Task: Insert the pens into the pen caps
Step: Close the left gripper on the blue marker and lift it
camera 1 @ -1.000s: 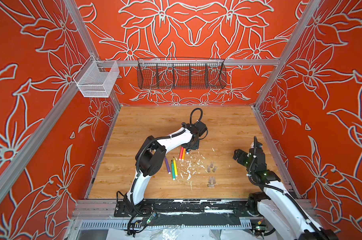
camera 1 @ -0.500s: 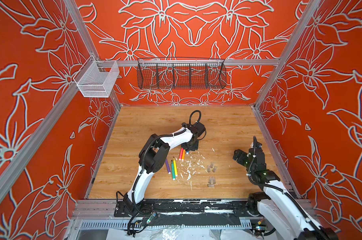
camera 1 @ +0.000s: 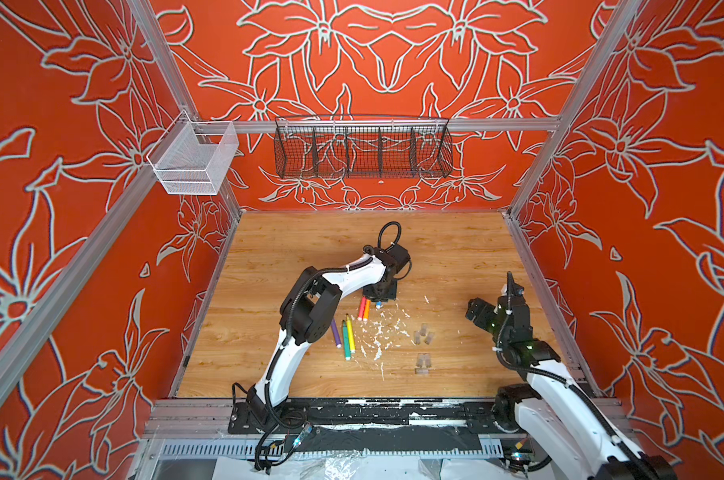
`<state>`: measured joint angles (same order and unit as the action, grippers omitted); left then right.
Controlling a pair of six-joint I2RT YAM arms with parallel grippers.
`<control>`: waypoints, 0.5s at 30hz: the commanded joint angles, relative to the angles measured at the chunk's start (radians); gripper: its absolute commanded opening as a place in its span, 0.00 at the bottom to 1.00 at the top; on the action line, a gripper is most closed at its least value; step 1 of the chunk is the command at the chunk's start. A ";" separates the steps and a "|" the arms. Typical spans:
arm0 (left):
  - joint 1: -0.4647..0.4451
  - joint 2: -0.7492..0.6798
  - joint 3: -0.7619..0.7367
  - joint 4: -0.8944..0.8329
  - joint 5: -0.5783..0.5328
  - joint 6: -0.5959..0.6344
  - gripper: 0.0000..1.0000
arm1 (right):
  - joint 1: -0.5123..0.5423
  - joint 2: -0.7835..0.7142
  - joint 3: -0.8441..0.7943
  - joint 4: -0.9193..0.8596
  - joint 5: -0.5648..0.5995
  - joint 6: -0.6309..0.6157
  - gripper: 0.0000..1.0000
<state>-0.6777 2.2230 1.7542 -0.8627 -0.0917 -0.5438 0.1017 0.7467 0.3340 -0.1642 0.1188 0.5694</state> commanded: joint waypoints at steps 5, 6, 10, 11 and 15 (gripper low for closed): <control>0.010 0.024 0.007 -0.058 0.026 -0.001 0.03 | 0.000 -0.004 0.038 0.003 -0.013 -0.002 0.92; 0.010 0.012 0.004 -0.061 0.034 0.006 0.01 | 0.000 -0.004 0.044 -0.007 -0.018 -0.002 0.92; 0.009 -0.094 -0.023 -0.085 0.065 0.020 0.00 | 0.000 -0.006 0.109 -0.095 -0.089 0.016 0.92; 0.007 -0.128 -0.028 -0.094 0.070 0.021 0.00 | -0.001 -0.011 0.119 -0.104 -0.121 0.025 0.92; -0.011 -0.288 -0.030 -0.126 0.103 0.023 0.00 | 0.003 -0.043 0.128 -0.090 -0.288 0.100 0.91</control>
<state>-0.6754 2.0941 1.7092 -0.9314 -0.0212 -0.5316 0.1020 0.7258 0.4412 -0.2283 -0.0254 0.6018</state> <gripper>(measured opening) 0.128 0.915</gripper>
